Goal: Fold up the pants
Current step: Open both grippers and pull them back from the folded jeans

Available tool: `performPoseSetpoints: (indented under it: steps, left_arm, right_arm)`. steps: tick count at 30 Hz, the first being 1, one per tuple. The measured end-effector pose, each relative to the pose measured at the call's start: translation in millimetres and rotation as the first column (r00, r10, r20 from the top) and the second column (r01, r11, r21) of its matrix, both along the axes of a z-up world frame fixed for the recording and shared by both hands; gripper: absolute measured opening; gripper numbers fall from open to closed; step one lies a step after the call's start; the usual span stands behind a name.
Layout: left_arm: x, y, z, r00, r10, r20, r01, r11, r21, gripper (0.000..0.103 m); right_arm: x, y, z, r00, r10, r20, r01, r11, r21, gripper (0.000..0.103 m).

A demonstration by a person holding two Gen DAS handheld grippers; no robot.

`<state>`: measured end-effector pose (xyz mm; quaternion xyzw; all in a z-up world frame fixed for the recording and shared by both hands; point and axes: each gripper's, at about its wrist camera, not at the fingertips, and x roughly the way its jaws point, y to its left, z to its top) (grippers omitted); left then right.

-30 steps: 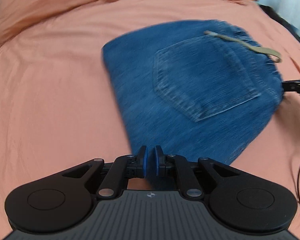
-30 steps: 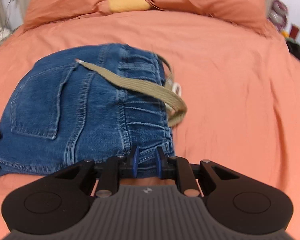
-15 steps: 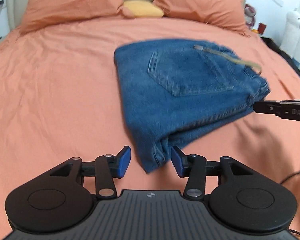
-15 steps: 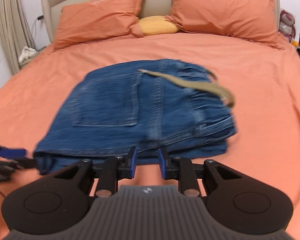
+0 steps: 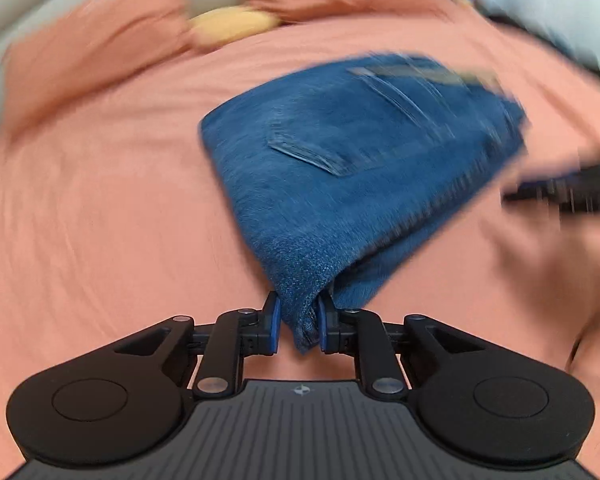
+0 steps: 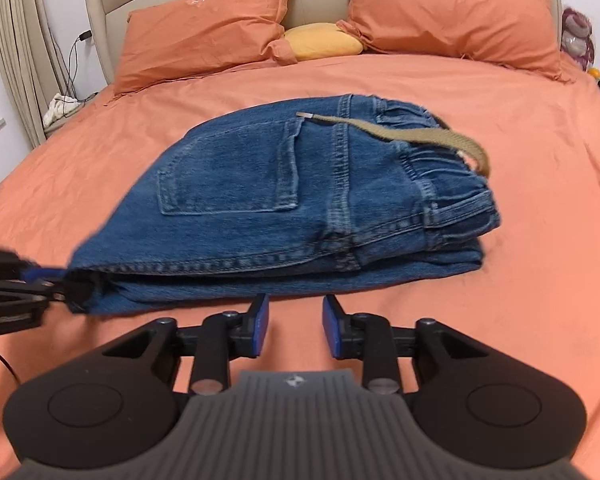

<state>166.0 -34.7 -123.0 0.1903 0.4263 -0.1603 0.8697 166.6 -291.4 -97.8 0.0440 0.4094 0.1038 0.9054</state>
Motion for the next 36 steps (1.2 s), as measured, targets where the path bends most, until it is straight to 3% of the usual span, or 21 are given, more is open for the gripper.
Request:
performPoseSetpoints:
  steps: [2,6,8,9,10,11,13,17,20,22,24,26,30,33,36]
  left_arm:
    - [1,-1,-11,0.998,-0.057,-0.037,0.06,0.995,0.078,0.019]
    - [15,13,-28,0.991,-0.02,-0.132,0.022,1.0,0.015,0.019]
    - [10,12,-26,0.991,-0.045,-0.128,0.048,0.999,0.025,0.019]
    - [6,12,-27,0.989,-0.052,-0.141,0.058,0.998,0.037,0.012]
    - [4,15,-30,0.983,-0.05,-0.174,0.059,0.997,0.044,0.011]
    - [1,17,-35,0.983,-0.038,-0.179,0.054,0.995,0.084,0.0]
    - [-9,23,-36,0.989,-0.017,-0.144,0.039,0.988,0.152,0.0]
    - [-18,31,-17,0.993,0.009,-0.12,0.008,0.99,0.144,0.001]
    - [-22,28,-2,0.995,0.013,-0.1,0.002,0.989,0.148,0.014]
    - [-25,26,9,0.997,0.003,-0.08,0.009,0.989,0.146,0.016]
    - [-20,24,19,0.998,-0.002,-0.063,0.011,0.991,0.133,0.03]
    - [-18,25,28,0.999,0.006,-0.043,-0.002,0.995,0.096,0.043]
    - [-4,20,38,0.999,0.009,-0.035,-0.008,1.0,0.03,0.052]
    - [13,19,42,0.999,0.037,-0.02,-0.037,0.999,0.002,0.066]
    - [37,30,45,0.995,0.088,-0.047,-0.092,0.989,-0.114,0.07]
  right_arm:
    - [0,-4,-1,1.0,-0.002,-0.005,0.001,1.0,-0.011,0.028]
    - [-1,-15,-1,1.0,-0.015,-0.016,0.014,1.0,-0.023,0.028]
    - [-5,-18,1,1.0,-0.008,-0.015,0.008,0.999,-0.036,0.028]
    - [-7,-19,2,1.0,-0.002,-0.014,0.001,0.999,-0.048,0.028]
    - [-9,-21,2,1.0,0.002,-0.014,-0.003,0.998,-0.059,0.028]
    - [-10,-23,3,1.0,0.004,-0.017,-0.005,0.998,-0.067,0.028]
    - [-11,-26,3,1.0,0.005,-0.024,-0.007,0.997,-0.071,0.028]
    - [-14,-21,6,0.999,0.03,-0.028,-0.033,0.995,-0.099,0.03]
    - [-15,-19,13,0.999,0.038,-0.03,-0.04,0.995,-0.095,0.04]
    - [-14,-21,21,0.999,0.035,-0.035,-0.038,0.997,-0.073,0.04]
    - [-12,-23,29,0.999,0.029,-0.038,-0.031,0.997,-0.068,0.046]
    - [-9,-28,37,0.999,0.014,-0.035,-0.016,0.998,-0.063,0.065]
    - [1,-41,45,0.998,-0.038,-0.042,0.036,0.998,-0.043,0.07]
    - [13,-52,46,0.996,-0.073,-0.053,0.071,0.997,-0.036,0.076]
    - [27,-67,47,0.99,-0.13,-0.06,0.128,0.991,-0.025,0.079]
